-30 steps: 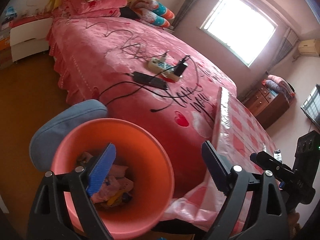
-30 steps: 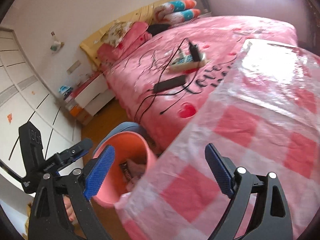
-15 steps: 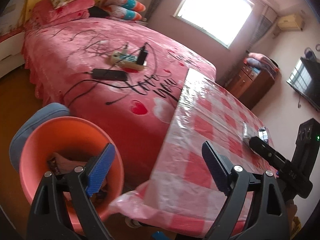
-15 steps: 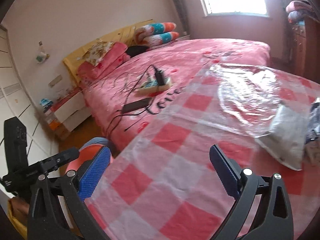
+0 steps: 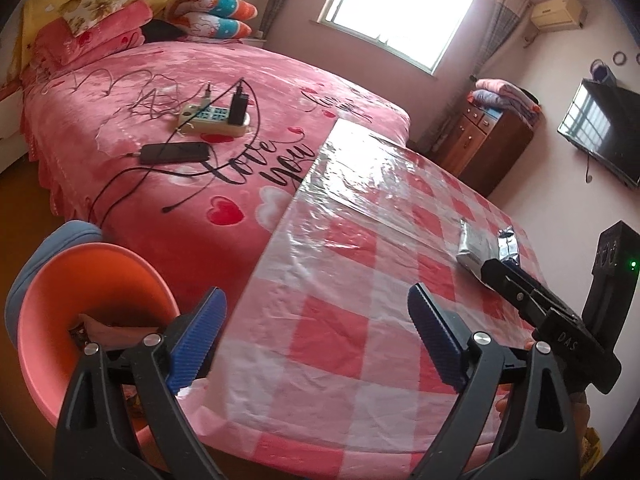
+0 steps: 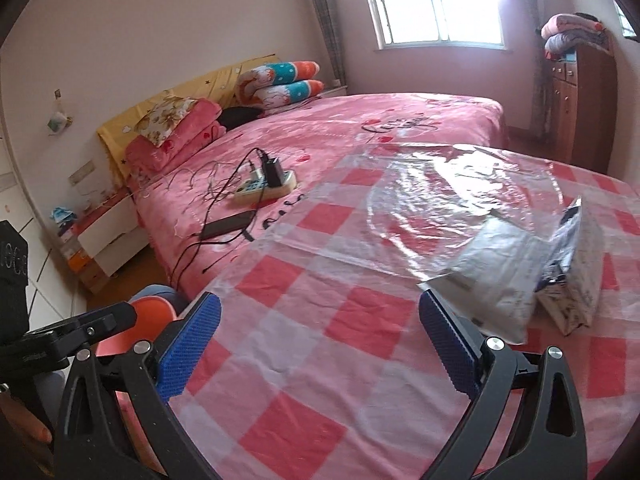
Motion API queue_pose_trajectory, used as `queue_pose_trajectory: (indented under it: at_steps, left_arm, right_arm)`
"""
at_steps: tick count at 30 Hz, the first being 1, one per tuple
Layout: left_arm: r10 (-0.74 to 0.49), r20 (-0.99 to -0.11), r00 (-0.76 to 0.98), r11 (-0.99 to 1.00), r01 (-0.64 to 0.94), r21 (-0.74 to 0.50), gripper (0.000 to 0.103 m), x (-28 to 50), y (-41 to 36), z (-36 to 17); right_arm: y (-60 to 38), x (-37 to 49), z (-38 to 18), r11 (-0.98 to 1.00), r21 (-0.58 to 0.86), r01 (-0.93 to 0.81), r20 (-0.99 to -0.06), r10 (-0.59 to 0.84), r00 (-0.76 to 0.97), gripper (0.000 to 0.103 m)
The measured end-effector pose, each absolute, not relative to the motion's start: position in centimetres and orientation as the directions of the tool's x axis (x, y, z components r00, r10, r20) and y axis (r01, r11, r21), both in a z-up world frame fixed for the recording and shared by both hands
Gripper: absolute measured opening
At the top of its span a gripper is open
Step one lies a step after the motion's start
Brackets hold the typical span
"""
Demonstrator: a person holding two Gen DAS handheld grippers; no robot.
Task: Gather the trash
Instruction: 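Move both open tools back over the remaining packet and boxes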
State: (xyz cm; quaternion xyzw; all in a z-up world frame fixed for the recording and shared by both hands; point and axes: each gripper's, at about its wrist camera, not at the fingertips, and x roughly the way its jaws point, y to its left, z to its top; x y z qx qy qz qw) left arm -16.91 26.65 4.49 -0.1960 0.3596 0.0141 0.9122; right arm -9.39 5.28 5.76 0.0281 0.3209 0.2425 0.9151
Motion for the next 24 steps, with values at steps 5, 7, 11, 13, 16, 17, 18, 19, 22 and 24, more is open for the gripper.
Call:
queue_pose_trajectory:
  at_steps: [5,7,11,13,16,17,18,19,22,24]
  left_arm:
    - [-0.128,-0.672,0.729,0.931,-0.146,-0.336,0.093,-16.1,24.9,4.5]
    - [-0.133,-0.673,0.727,0.935,-0.132,-0.328,0.093,-15.9,24.1,4.6]
    - [-0.141,-0.678,0.721,0.944,-0.11,-0.312,0.093,-15.2,22.5,4.8]
    - [-0.145,-0.682,0.717,0.947,-0.1,-0.306,0.093,-14.8,21.7,4.8]
    - [-0.154,-0.686,0.711,0.95,-0.084,-0.3,0.093,-14.3,20.5,4.8]
    - [-0.155,-0.687,0.71,0.952,-0.08,-0.297,0.093,-14.1,20.2,4.8]
    - [-0.156,-0.689,0.708,0.953,-0.075,-0.293,0.093,-13.9,19.7,4.8]
    - [-0.157,-0.69,0.706,0.954,-0.071,-0.29,0.093,-13.8,19.4,4.8]
    - [-0.162,-0.696,0.699,0.958,-0.057,-0.281,0.093,-13.4,18.4,4.7]
    - [-0.165,-0.701,0.694,0.96,-0.049,-0.275,0.093,-13.1,17.8,4.6]
  right_arm:
    - [3.4,-9.0,5.6,0.894,0.211,-0.395,-0.568,0.441,0.695,0.098]
    - [2.9,-8.8,5.5,0.9,0.208,-0.383,-0.569,0.43,0.701,0.098]
    - [1.4,-8.6,5.5,0.916,0.191,-0.352,-0.566,0.396,0.724,0.098]
    - [0.7,-8.4,5.4,0.923,0.184,-0.337,-0.565,0.38,0.732,0.098]
    - [-0.4,-8.3,5.4,0.932,0.185,-0.311,-0.569,0.36,0.74,0.098]
    - [-0.9,-8.1,5.4,0.934,0.192,-0.302,-0.571,0.356,0.739,0.098]
    - [-1.2,-8.1,5.3,0.935,0.195,-0.296,-0.572,0.354,0.74,0.098]
    - [-1.7,-7.9,5.2,0.937,0.197,-0.287,-0.575,0.348,0.74,0.098]
    - [-2.7,-7.8,5.1,0.944,0.193,-0.267,-0.577,0.329,0.748,0.098]
    - [-3.4,-7.7,5.0,0.951,0.185,-0.249,-0.579,0.311,0.754,0.098]
